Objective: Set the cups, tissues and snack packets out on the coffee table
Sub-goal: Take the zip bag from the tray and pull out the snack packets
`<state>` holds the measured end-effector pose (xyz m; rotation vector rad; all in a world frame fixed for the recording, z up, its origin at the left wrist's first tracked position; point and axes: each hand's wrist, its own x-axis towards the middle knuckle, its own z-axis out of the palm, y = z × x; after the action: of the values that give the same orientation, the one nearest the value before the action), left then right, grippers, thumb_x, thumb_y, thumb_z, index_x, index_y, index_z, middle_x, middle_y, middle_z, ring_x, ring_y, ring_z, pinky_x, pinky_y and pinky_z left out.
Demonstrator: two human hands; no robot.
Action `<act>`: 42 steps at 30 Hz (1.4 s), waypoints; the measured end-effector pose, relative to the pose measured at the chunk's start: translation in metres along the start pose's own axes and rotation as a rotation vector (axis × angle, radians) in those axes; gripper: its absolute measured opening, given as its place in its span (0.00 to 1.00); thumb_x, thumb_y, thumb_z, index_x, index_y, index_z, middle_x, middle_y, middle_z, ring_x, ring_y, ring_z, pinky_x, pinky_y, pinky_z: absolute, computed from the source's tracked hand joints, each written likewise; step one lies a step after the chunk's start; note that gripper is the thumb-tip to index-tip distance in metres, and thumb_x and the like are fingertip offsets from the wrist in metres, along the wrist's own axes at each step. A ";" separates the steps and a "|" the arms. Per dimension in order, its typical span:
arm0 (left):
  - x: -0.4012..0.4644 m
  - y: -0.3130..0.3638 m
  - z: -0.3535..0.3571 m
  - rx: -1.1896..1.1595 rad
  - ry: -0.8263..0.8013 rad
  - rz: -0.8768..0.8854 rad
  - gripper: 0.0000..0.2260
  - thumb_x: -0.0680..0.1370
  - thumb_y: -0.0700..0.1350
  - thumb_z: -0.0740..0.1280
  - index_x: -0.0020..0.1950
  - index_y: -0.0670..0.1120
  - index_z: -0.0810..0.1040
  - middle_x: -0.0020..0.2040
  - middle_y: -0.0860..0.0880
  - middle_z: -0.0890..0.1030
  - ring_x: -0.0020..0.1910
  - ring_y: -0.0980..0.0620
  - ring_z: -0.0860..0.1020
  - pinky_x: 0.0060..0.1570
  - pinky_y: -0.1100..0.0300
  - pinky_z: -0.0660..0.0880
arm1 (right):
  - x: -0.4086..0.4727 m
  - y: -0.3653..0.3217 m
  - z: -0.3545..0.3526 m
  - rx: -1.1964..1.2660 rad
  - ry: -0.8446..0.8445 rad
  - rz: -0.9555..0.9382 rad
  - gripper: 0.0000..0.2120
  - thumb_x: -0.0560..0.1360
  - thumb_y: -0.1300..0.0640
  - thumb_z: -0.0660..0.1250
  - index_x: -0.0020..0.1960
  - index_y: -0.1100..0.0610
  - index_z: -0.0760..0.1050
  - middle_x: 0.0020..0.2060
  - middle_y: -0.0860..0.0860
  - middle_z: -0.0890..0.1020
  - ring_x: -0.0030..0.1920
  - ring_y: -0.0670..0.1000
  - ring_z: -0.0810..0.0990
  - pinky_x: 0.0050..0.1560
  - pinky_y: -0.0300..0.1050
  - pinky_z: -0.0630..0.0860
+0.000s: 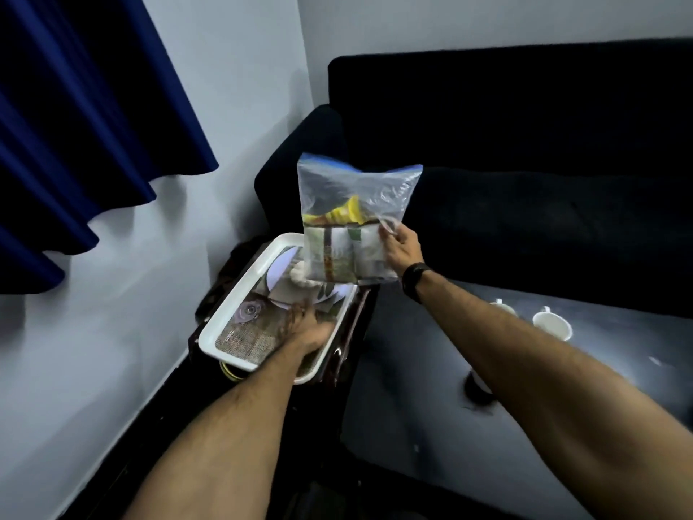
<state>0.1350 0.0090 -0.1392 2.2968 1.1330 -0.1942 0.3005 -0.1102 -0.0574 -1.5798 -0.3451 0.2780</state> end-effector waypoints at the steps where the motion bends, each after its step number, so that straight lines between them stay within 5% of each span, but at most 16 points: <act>1: -0.005 0.010 -0.005 -0.122 0.036 -0.018 0.38 0.75 0.61 0.63 0.80 0.51 0.53 0.80 0.42 0.54 0.79 0.43 0.56 0.76 0.47 0.56 | -0.003 -0.001 -0.017 0.004 0.012 -0.001 0.12 0.80 0.55 0.64 0.59 0.57 0.80 0.54 0.58 0.83 0.57 0.57 0.81 0.60 0.57 0.77; 3: -0.017 0.033 -0.012 -0.267 0.153 -0.012 0.35 0.75 0.59 0.66 0.78 0.47 0.61 0.77 0.41 0.63 0.75 0.41 0.64 0.72 0.48 0.64 | -0.018 -0.002 -0.042 -0.013 0.052 -0.005 0.12 0.80 0.56 0.63 0.59 0.58 0.80 0.51 0.55 0.83 0.55 0.55 0.80 0.60 0.57 0.77; 10: -0.080 0.106 -0.012 -0.373 0.371 0.170 0.24 0.76 0.56 0.67 0.67 0.44 0.73 0.67 0.43 0.73 0.67 0.42 0.71 0.64 0.51 0.69 | -0.095 0.014 -0.081 -0.070 0.160 0.006 0.14 0.78 0.61 0.64 0.62 0.60 0.78 0.58 0.58 0.82 0.58 0.50 0.78 0.60 0.44 0.74; 13: -0.107 0.134 -0.003 -0.437 0.253 0.200 0.24 0.76 0.57 0.67 0.67 0.45 0.72 0.65 0.42 0.76 0.65 0.42 0.74 0.62 0.53 0.70 | -0.136 0.031 -0.090 -0.181 0.036 0.013 0.13 0.77 0.63 0.67 0.61 0.64 0.78 0.58 0.62 0.82 0.51 0.41 0.79 0.49 0.30 0.70; 16: -0.126 0.149 0.007 -0.540 0.067 0.126 0.29 0.75 0.63 0.66 0.68 0.45 0.72 0.65 0.42 0.78 0.63 0.42 0.76 0.64 0.53 0.72 | -0.170 0.053 -0.097 -0.396 -0.095 0.014 0.17 0.76 0.66 0.65 0.64 0.63 0.77 0.64 0.60 0.78 0.61 0.50 0.79 0.57 0.29 0.67; 20: -0.148 0.156 0.012 -0.712 0.102 -0.046 0.48 0.66 0.71 0.69 0.76 0.43 0.61 0.71 0.40 0.71 0.68 0.39 0.71 0.67 0.48 0.69 | -0.191 0.062 -0.109 -0.555 -0.195 0.057 0.12 0.74 0.55 0.69 0.57 0.55 0.81 0.56 0.55 0.82 0.58 0.55 0.80 0.57 0.43 0.74; 26: -0.163 0.167 0.006 -0.426 0.142 -0.013 0.60 0.63 0.64 0.77 0.80 0.44 0.42 0.79 0.39 0.54 0.76 0.38 0.61 0.69 0.47 0.65 | -0.210 0.054 -0.125 -0.751 -0.381 -0.120 0.10 0.77 0.53 0.65 0.55 0.48 0.82 0.57 0.52 0.82 0.59 0.53 0.79 0.52 0.37 0.68; 28: -0.166 0.168 0.007 -0.359 0.128 -0.041 0.57 0.64 0.56 0.79 0.78 0.44 0.43 0.76 0.37 0.59 0.72 0.38 0.66 0.61 0.49 0.72 | -0.216 0.055 -0.126 -0.774 -0.405 -0.138 0.12 0.76 0.53 0.65 0.58 0.50 0.80 0.60 0.52 0.81 0.60 0.54 0.78 0.54 0.38 0.69; 30: -0.172 0.165 0.011 -0.312 0.135 -0.077 0.51 0.65 0.48 0.78 0.75 0.46 0.46 0.71 0.36 0.66 0.63 0.39 0.73 0.42 0.55 0.74 | -0.219 0.057 -0.129 -0.768 -0.428 -0.075 0.19 0.75 0.51 0.66 0.65 0.51 0.75 0.64 0.52 0.78 0.63 0.54 0.76 0.59 0.41 0.70; 32: -0.178 0.162 0.016 -0.328 0.158 -0.091 0.45 0.67 0.43 0.73 0.76 0.45 0.49 0.67 0.36 0.70 0.57 0.39 0.78 0.40 0.55 0.77 | -0.224 0.052 -0.134 -0.703 -0.427 0.033 0.24 0.72 0.46 0.67 0.65 0.52 0.74 0.63 0.51 0.79 0.62 0.52 0.77 0.62 0.43 0.73; 34: -0.179 0.158 0.022 -0.369 0.197 -0.087 0.39 0.70 0.39 0.69 0.76 0.42 0.52 0.65 0.36 0.73 0.57 0.37 0.79 0.51 0.50 0.81 | -0.223 0.046 -0.142 -0.600 -0.376 0.059 0.22 0.67 0.44 0.66 0.57 0.54 0.79 0.55 0.51 0.82 0.57 0.50 0.80 0.58 0.46 0.77; 37: -0.182 0.154 0.024 -0.487 0.215 -0.081 0.27 0.71 0.34 0.65 0.69 0.42 0.61 0.65 0.36 0.74 0.57 0.38 0.79 0.48 0.52 0.80 | -0.213 0.032 -0.153 -0.554 -0.264 0.096 0.09 0.71 0.61 0.65 0.47 0.61 0.82 0.44 0.54 0.83 0.48 0.52 0.80 0.48 0.41 0.76; 40: -0.184 0.149 0.024 -0.647 0.219 -0.012 0.18 0.71 0.32 0.63 0.60 0.43 0.68 0.62 0.38 0.75 0.53 0.41 0.78 0.46 0.53 0.78 | -0.206 0.015 -0.159 -0.029 -0.092 0.238 0.12 0.73 0.70 0.59 0.37 0.61 0.78 0.33 0.55 0.78 0.32 0.49 0.78 0.29 0.35 0.71; 42: -0.183 0.145 0.023 -0.717 0.192 0.032 0.20 0.70 0.30 0.62 0.59 0.44 0.70 0.61 0.40 0.76 0.55 0.41 0.78 0.48 0.53 0.78 | -0.201 0.002 -0.163 0.252 -0.030 0.297 0.10 0.79 0.62 0.58 0.48 0.63 0.78 0.37 0.56 0.79 0.30 0.46 0.78 0.28 0.36 0.71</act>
<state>0.1330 -0.1988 -0.0308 1.7073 1.0352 0.3963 0.1784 -0.3381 -0.0597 -1.3762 -0.0913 0.5539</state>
